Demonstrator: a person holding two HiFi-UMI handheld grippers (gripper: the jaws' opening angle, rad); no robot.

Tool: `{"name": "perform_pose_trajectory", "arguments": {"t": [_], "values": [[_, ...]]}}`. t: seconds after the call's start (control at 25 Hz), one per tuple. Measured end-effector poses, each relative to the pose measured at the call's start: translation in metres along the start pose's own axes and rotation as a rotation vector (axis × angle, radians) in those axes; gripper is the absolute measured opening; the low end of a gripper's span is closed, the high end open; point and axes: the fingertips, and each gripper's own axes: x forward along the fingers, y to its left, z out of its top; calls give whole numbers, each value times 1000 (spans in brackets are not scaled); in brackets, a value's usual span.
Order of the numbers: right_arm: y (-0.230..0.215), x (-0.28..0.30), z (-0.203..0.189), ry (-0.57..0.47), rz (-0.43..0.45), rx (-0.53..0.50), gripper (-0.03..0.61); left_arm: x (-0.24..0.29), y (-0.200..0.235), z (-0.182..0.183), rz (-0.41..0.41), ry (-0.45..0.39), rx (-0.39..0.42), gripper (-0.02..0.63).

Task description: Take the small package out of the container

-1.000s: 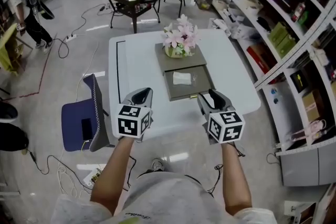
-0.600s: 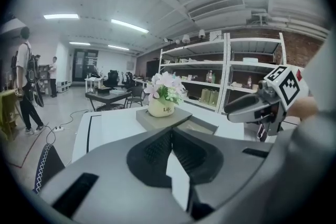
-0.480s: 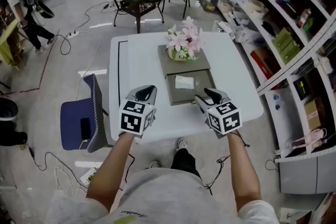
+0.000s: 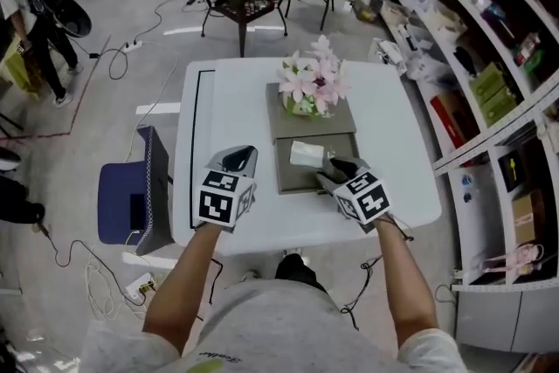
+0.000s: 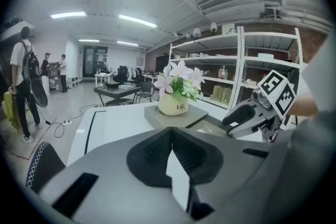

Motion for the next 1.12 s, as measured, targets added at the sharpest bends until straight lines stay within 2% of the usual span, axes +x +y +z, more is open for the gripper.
{"name": "perform_pose_trajectory", "arguments": {"t": [0.76, 0.92, 1.12], "values": [[-14, 54, -34, 209, 225, -197, 175, 42, 20, -5, 104, 41, -78, 6], [-16, 58, -39, 231, 255, -221, 136, 47, 21, -3, 115, 41, -83, 6], [-17, 59, -40, 232, 277, -233, 49, 52, 21, 0, 124, 40, -87, 6]]}}
